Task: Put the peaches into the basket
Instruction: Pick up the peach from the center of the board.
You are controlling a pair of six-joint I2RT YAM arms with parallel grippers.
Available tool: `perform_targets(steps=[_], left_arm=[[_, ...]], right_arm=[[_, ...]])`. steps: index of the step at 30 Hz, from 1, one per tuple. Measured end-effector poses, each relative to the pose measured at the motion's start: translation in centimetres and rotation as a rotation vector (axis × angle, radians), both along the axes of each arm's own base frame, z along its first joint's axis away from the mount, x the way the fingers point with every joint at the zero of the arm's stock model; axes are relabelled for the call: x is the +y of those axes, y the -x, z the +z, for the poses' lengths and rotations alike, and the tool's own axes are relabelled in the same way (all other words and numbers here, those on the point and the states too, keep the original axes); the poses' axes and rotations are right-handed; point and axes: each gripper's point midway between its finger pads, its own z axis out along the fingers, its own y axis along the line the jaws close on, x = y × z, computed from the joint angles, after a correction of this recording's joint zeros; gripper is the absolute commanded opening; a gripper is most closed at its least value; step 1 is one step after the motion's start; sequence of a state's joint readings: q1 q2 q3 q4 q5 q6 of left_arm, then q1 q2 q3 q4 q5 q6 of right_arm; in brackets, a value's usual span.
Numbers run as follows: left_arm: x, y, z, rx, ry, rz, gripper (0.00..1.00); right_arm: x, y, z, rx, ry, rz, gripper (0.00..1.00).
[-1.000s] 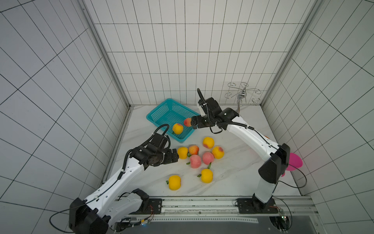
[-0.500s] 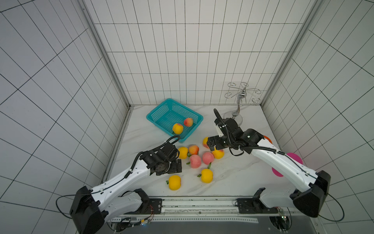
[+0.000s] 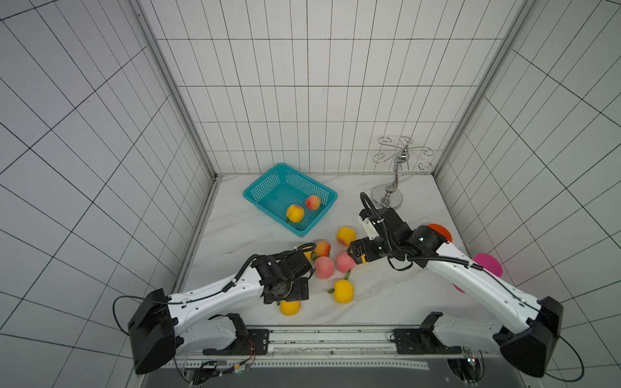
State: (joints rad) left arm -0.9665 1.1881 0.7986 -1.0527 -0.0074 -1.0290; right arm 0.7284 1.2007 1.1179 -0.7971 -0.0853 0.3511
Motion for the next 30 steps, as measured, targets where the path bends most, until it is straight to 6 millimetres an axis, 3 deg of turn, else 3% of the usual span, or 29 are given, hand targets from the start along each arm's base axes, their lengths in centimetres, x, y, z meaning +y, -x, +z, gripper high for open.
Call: perform_targets(steps=[6,19,30], left_arm=[[-0.8,0.2,-0.8,0.006,-0.005,0.025,0.97],[-0.5,0.7,-3.0,0.024,-0.045,0.053,0.95],[-0.4,1.2,-4.0,0.03,-0.067,0.051,0.71]], right_arm=[[-0.7,1.0,-0.8,0.017,0.002,0.007,0.99],[-1.6,1.0,-0.1,-0.003,-0.019,-0.005,0.99],[-2.5,1.4,-0.4,0.003,-0.018,-0.024,0.99]])
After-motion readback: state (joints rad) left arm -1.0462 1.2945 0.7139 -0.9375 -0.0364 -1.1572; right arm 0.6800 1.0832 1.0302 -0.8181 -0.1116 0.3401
